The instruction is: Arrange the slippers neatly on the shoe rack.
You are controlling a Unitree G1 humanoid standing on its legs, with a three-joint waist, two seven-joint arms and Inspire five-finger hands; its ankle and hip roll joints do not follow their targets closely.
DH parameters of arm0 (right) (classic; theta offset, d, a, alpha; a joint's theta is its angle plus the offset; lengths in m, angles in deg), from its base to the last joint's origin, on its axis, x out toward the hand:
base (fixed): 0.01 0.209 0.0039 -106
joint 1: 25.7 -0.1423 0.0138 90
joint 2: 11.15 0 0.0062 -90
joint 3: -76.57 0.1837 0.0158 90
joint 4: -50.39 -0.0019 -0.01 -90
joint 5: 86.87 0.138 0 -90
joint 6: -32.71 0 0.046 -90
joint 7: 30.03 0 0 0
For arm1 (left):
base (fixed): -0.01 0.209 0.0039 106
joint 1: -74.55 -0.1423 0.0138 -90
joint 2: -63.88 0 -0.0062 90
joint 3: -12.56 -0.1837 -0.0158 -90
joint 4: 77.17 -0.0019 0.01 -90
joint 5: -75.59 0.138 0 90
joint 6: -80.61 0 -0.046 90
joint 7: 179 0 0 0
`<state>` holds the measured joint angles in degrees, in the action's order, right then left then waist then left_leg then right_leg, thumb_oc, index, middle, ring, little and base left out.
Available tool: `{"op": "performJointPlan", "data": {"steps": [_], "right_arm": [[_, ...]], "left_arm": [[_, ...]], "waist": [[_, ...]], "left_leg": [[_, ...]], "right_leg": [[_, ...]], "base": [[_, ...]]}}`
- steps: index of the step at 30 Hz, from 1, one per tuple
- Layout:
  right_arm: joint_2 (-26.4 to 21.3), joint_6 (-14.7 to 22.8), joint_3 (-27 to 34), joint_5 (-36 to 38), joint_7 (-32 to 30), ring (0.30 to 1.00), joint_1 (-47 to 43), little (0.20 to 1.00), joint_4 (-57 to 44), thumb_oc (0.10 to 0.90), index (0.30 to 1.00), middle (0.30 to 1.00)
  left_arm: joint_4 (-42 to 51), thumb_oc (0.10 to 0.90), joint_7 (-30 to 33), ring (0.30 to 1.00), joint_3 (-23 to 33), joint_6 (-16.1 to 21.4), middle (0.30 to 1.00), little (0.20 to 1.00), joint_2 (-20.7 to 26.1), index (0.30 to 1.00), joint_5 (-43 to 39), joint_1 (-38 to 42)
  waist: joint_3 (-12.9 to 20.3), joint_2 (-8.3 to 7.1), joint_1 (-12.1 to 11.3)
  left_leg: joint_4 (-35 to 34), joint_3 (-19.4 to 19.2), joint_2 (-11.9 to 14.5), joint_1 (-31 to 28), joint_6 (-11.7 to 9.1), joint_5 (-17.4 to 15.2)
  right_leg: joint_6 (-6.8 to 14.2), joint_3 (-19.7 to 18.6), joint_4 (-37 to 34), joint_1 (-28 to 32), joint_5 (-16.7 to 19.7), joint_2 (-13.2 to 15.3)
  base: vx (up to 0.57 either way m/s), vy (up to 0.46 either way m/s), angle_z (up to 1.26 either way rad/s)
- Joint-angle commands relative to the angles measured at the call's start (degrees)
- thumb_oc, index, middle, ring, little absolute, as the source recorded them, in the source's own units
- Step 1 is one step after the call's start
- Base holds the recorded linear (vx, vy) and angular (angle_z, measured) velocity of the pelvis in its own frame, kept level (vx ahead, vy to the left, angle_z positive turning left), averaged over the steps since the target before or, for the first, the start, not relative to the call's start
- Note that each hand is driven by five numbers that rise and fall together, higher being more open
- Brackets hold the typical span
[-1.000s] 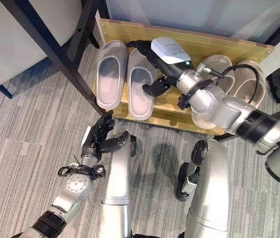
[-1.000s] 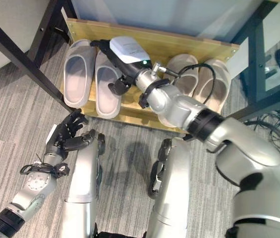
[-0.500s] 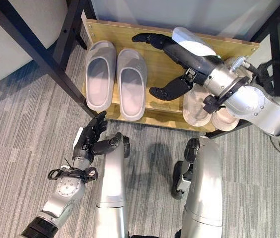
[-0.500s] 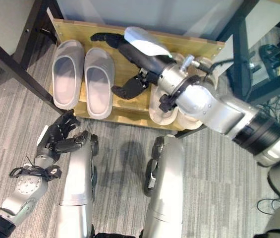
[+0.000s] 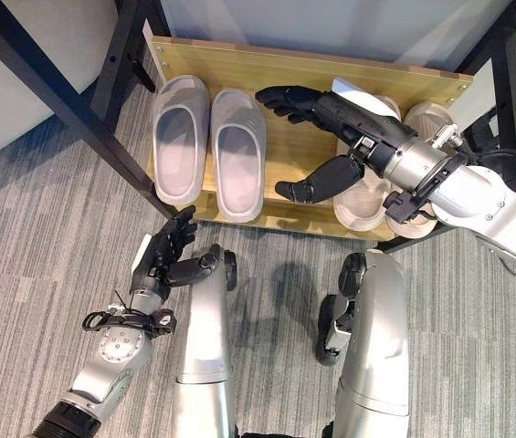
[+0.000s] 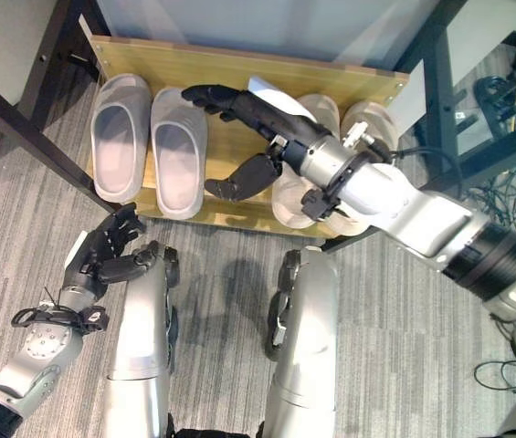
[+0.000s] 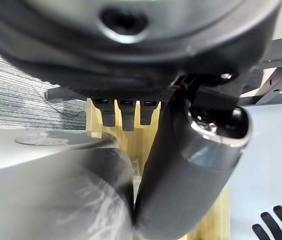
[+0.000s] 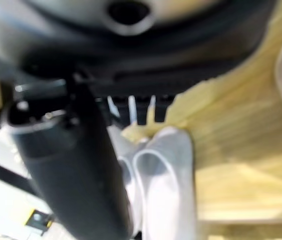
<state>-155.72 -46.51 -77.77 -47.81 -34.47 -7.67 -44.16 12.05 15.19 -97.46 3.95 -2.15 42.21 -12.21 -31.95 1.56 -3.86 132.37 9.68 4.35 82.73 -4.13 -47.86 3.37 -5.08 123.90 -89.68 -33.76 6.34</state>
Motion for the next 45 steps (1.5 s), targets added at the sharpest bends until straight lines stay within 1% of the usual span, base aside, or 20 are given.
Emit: {"op": "performJointPlan", "data": {"steps": [1, 7, 17, 18, 19, 20, 21, 23, 28, 30, 32, 36, 37, 38, 39, 40, 41, 43, 44, 45], "right_arm": [[-3.99, 5.53, 2.74, 2.20, 0.42, 0.900, -7.65, 0.900, -5.69, 0.800, 0.900, 0.900], [-7.06, 5.53, -2.09, 0.58, 3.03, 0.900, -11.20, 0.900, -7.58, 0.800, 0.900, 0.900], [-10.29, 4.93, -14.36, -9.98, 4.92, 0.900, -22.64, 0.900, -7.18, 0.800, 0.900, 0.900], [-10.44, 5.13, -15.45, -10.96, 5.65, 0.900, -23.80, 0.900, -7.50, 0.800, 0.900, 0.900], [-10.93, 5.09, -15.87, -13.08, 8.36, 0.900, -24.75, 0.900, -8.65, 0.800, 0.900, 0.900], [-10.90, 5.09, -15.87, -13.09, 8.36, 0.900, -24.61, 0.900, -8.64, 0.800, 0.900, 0.900], [-10.86, 4.74, -15.87, -14.51, 10.39, 0.900, -25.22, 0.900, -9.33, 0.800, 0.900, 0.900], [-10.11, 4.35, -15.87, -15.20, 12.62, 0.900, -25.31, 0.900, -10.12, 0.800, 0.900, 0.900], [-7.99, 3.02, -15.87, -17.04, 16.86, 0.900, -26.37, 0.900, -10.83, 0.800, 0.900, 0.900], [-6.06, 1.42, -15.87, -17.58, 21.09, 0.900, -27.02, 0.900, -11.88, 0.800, 0.900, 0.900], [-4.55, -0.05, -15.87, -18.99, 23.13, 0.900, -28.30, 0.900, -11.84, 0.800, 0.900, 0.900], [-5.29, 1.27, -15.87, -22.67, 11.75, 0.900, -29.99, 0.900, -2.97, 0.800, 0.900, 0.900], [-5.15, 1.30, -15.87, -22.64, 11.75, 0.900, -29.31, 0.900, -2.94, 0.800, 0.900, 0.900], [-6.17, 1.20, -15.00, -20.06, 5.21, 0.900, -29.26, 0.900, 2.91, 0.800, 0.900, 0.900], [-6.47, 0.88, -14.48, -19.83, 4.41, 0.900, -28.16, 0.900, 3.81, 0.800, 0.900, 0.900], [-6.61, 0.40, -10.68, -19.67, 3.48, 0.900, -25.24, 0.900, 5.07, 0.800, 0.900, 0.900], [-6.56, -0.02, -3.78, -15.14, 2.37, 0.900, -16.42, 0.900, 8.20, 0.800, 0.900, 0.900], [-6.79, 0.27, -0.61, -12.85, 2.54, 0.900, -13.63, 0.900, 8.63, 0.800, 0.900, 0.900], [-6.83, 1.01, 2.17, -8.03, 2.00, 0.900, -9.12, 0.900, 9.74, 0.800, 0.900, 0.900], [-6.81, 1.02, 3.25, -7.29, 1.94, 0.900, -6.72, 0.900, 9.85, 0.800, 0.900, 0.900]], "left_arm": [[4.79, 0.800, -1.48, 0.900, -3.04, 0.85, 0.900, 0.900, -0.72, 0.900, 4.07, -3.77], [5.80, 0.800, -2.42, 0.900, -3.02, 1.18, 0.900, 0.900, 0.16, 0.900, 4.92, -4.12], [6.36, 0.800, -3.66, 0.900, -2.86, 1.84, 0.900, 0.900, 0.31, 0.900, 5.91, -4.98], [6.45, 0.800, -3.83, 0.900, -2.79, 1.90, 0.900, 0.900, 0.76, 0.900, 6.03, -5.09], [6.92, 0.800, -4.92, 0.900, -2.05, 2.07, 0.900, 0.900, 2.44, 0.900, 6.27, -5.60], [6.95, 0.800, -4.92, 0.900, -2.09, 2.08, 0.900, 0.900, 2.44, 0.900, 6.28, -5.73], [7.15, 0.800, -5.82, 0.900, -2.08, 2.08, 0.900, 0.900, 3.58, 0.900, 6.46, -5.50], [7.12, 0.800, -6.62, 0.900, -2.65, 2.21, 0.900, 0.900, 4.42, 0.900, 6.86, -4.99], [6.59, 0.800, -8.13, 0.900, -3.84, 2.01, 0.900, 0.900, 5.13, 0.900, 7.19, -2.74], [6.41, 0.800, -9.05, 0.900, -4.22, 1.97, 0.900, 0.900, 6.23, 0.900, 7.66, -1.54], [6.21, 0.800, -9.62, 0.900, -3.80, 1.74, 0.900, 0.900, 6.36, 0.900, 7.51, -0.30], [4.52, 0.800, -7.52, 0.900, -4.49, 2.02, 0.900, 0.900, 0.11, 0.900, 6.58, 0.40], [4.41, 0.800, -7.51, 0.900, -4.83, 2.02, 0.900, 0.900, 0.04, 0.900, 6.56, -0.02], [3.47, 0.800, -5.58, 0.900, -5.06, 2.08, 0.900, 0.900, -4.06, 0.900, 5.76, 1.10], [3.28, 0.800, -5.21, 0.900, -5.26, 1.99, 0.900, 0.900, -4.69, 0.900, 5.56, 0.51], [3.27, 0.800, -4.70, 0.900, -4.56, 1.87, 0.900, 0.900, -4.32, 0.900, 5.49, 0.61], [3.26, 0.800, -3.82, 0.900, -4.33, 1.64, 0.900, 0.900, -4.62, 0.900, 5.24, -1.36], [3.28, 0.800, -3.42, 0.900, -3.65, 1.56, 0.900, 0.900, -3.96, 0.900, 5.21, -1.30], [3.61, 0.800, -3.07, 0.900, -3.27, 1.73, 0.900, 0.900, -4.18, 0.900, 5.06, -2.28], [3.62, 0.800, -2.96, 0.900, -3.35, 1.69, 0.900, 0.900, -3.89, 0.900, 5.14, -3.34]], "waist": [[2.15, 1.31, -3.15], [2.15, 0.86, -3.02], [2.15, 0.39, -2.57], [2.15, 0.02, -2.70], [2.15, -1.38, -3.25], [2.15, -1.37, -3.25], [2.15, -2.69, -3.68], [2.15, -3.89, -4.12], [2.15, -5.41, -4.85], [2.15, -6.64, -5.58], [2.15, -7.08, -6.04], [2.15, -3.65, -3.87], [2.15, -3.55, -3.82], [2.15, -0.07, -2.39], [2.15, 0.64, -2.02], [2.15, 0.47, -2.10], [2.15, 1.00, -1.63], [2.15, 0.65, -1.99], [2.15, 1.06, -1.55], [2.15, 1.24, -1.42]], "left_leg": [[-8.26, 0.10, -4.19, 7.22, 0.40, 6.57], [-8.29, 0.09, -4.17, 7.22, 0.26, 6.66], [-8.76, 0.01, -4.16, 7.22, 0.19, 6.83], [-8.65, 0.04, -4.19, 7.22, 0.18, 6.83], [-8.47, 0.37, -4.13, 7.22, 0.04, 6.64], [-8.39, 0.33, -4.15, 7.22, 0.04, 6.73], [-8.32, 0.58, -4.20, 7.22, -0.08, 6.58], [-8.09, 0.82, -4.32, 7.22, -0.18, 6.74], [-7.84, 1.33, -4.37, 7.22, -0.42, 6.95], [-7.76, 1.47, -4.50, 7.22, -0.47, 6.99], [-8.20, 1.96, -4.43, 7.22, -0.56, 6.49], [-8.99, 0.86, -4.61, 7.22, -0.15, 6.95], [-8.77, 0.76, -4.55, 7.22, -0.22, 7.46], [-9.39, 0.24, -4.73, 7.22, 0.22, 6.89], [-9.22, 0.06, -4.63, 7.22, 0.21, 7.27], [-9.58, 0.11, -4.80, 7.22, 0.40, 6.70], [-9.36, -0.50, -4.74, 7.22, 0.45, 7.11], [-9.68, -0.39, -4.84, 7.22, 0.52, 6.55], [-9.82, -0.76, -4.94, 7.22, 0.59, 6.52], [-9.47, -0.93, -4.87, 7.22, 0.53, 7.04]], "right_leg": [[-6.56, 1.48, 0.28, -0.27, -3.03, 4.45], [-6.45, 1.20, 0.47, -0.27, -3.01, 4.40], [-6.37, 0.87, 0.01, -0.27, -2.86, 4.34], [-6.38, 0.89, 0.06, -0.27, -2.86, 4.38], [-6.40, 1.11, 0.04, -0.27, -2.96, 4.41], [-6.37, 1.04, 0.14, -0.27, -2.90, 4.40], [-6.33, 1.24, 0.04, -0.27, -2.90, 4.51], [-6.29, 1.31, 0.13, -0.27, -2.83, 4.50], [-6.26, 1.58, 0.14, -0.27, -2.81, 4.51], [-6.30, 1.69, 0.28, -0.27, -2.88, 4.57], [-6.43, 2.16, -0.40, -0.27, -3.25, 4.52], [-6.37, 1.34, -0.72, -0.27, -3.43, 4.46], [-6.39, 1.19, -0.29, -0.27, -3.00, 4.45], [-6.54, 0.97, -0.96, -0.27, -3.60, 4.35], [-6.61, 0.85, -0.65, -0.27, -3.23, 4.28], [-6.65, 1.03, -1.20, -0.27, -3.61, 4.33], [-6.62, 0.55, -0.76, -0.27, -3.25, 4.29], [-6.60, 0.80, -1.30, -0.27, -3.62, 4.31], [-6.59, 0.52, -1.24, -0.27, -3.72, 4.25], [-6.58, 0.30, -0.69, -0.27, -3.34, 4.18]], "base": [[0.00, 0.000, 0.00], [0.00, 0.000, 0.00], [0.00, 0.000, 0.00], [0.00, 0.000, 0.00], [0.00, 0.000, 0.00], [0.00, 0.000, 0.00], [0.00, 0.000, 0.00], [0.00, 0.000, 0.00], [-0.01, -0.002, -0.02], [-0.01, -0.014, -0.06], [0.01, -0.009, -0.03], [0.01, -0.002, 0.07], [0.01, 0.012, 0.07], [-0.01, 0.007, -0.05], [0.03, 0.021, -0.12], [-0.03, 0.022, -0.22], [0.01, 0.035, -0.33], [0.01, 0.022, -0.30], [-0.02, 0.006, -0.13], [0.00, 0.000, 0.00]]}}
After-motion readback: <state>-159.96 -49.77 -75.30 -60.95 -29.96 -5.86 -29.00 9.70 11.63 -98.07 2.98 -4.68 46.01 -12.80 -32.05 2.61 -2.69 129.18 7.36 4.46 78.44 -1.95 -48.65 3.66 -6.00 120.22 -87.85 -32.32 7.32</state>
